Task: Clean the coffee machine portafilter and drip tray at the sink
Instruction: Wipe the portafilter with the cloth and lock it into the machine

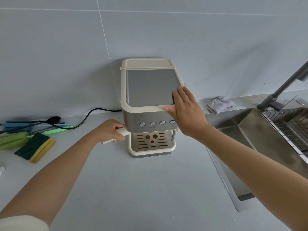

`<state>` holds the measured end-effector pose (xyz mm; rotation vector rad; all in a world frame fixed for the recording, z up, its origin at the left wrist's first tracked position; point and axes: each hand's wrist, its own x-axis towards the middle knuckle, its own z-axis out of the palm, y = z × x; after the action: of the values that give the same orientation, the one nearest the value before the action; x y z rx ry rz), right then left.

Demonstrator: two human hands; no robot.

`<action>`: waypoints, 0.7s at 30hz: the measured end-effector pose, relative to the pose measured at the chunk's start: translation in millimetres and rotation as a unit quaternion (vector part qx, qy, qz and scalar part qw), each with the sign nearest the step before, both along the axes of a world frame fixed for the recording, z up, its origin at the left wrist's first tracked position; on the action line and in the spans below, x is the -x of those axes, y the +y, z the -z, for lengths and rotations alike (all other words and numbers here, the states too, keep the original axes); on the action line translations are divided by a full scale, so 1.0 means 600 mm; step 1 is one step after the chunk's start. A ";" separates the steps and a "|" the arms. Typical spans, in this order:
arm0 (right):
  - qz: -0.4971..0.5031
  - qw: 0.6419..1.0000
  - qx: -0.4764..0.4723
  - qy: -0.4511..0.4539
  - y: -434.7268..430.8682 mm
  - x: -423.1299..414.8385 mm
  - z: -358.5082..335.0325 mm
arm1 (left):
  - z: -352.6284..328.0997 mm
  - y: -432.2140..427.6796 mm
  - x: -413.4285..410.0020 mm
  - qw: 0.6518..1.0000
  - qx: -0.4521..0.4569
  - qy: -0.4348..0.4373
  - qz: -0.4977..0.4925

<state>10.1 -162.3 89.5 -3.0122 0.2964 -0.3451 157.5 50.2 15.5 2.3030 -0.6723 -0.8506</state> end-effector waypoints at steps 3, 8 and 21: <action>0.001 1.000 -0.011 -0.006 0.001 0.000 0.000 | 0.000 -0.004 0.001 1.000 0.001 0.000 0.001; 0.002 1.000 -0.012 -0.009 0.001 -0.001 0.000 | 0.003 -0.004 0.011 1.000 0.008 0.014 -0.013; -0.003 1.000 -0.011 -0.026 -0.002 -0.004 0.006 | -0.008 0.008 0.044 0.994 0.063 0.048 -0.074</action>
<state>12.5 -163.7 86.1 -2.9768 0.2839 -0.4160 131.0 54.8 20.6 2.1557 -0.4929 -0.8198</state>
